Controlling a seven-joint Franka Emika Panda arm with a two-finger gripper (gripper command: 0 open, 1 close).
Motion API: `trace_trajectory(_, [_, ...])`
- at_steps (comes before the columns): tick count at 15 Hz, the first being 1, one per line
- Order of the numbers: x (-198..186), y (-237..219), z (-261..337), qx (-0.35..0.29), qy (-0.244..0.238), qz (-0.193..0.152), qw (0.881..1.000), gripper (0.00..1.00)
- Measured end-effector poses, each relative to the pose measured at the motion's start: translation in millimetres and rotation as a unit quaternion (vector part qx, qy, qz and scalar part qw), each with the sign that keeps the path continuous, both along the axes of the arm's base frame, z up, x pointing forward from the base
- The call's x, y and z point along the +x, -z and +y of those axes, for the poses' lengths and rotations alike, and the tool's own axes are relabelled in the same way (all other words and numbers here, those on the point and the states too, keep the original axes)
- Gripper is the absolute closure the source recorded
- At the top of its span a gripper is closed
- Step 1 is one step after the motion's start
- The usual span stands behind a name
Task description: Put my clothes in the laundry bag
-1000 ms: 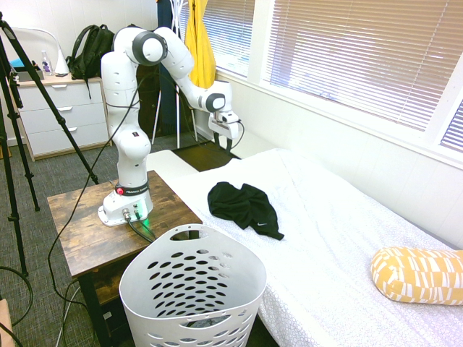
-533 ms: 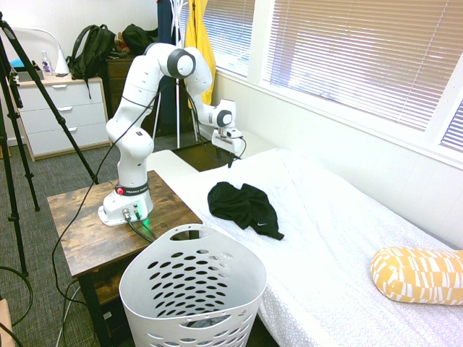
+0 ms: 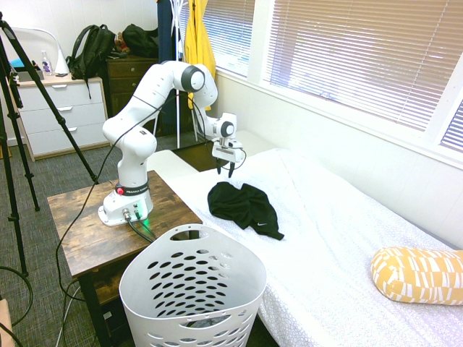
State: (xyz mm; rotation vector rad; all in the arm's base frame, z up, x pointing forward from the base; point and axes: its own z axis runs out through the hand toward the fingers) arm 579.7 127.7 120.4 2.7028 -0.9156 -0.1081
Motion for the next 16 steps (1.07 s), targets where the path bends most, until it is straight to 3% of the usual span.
trace_trajectory(4, [8.2, 34.1, 14.9, -0.051, -0.042, 0.025, 0.997, 0.00])
trace_trajectory(12, [3.1, 84.6, 13.0, -0.080, -0.062, 0.055, 0.993, 0.00])
trace_trajectory(13, [2.2, 88.2, 11.8, -0.083, -0.063, 0.058, 0.993, 1.00])
trace_trajectory(16, [0.6, 95.4, 3.3, -0.092, -0.063, 0.064, 0.992, 1.00])
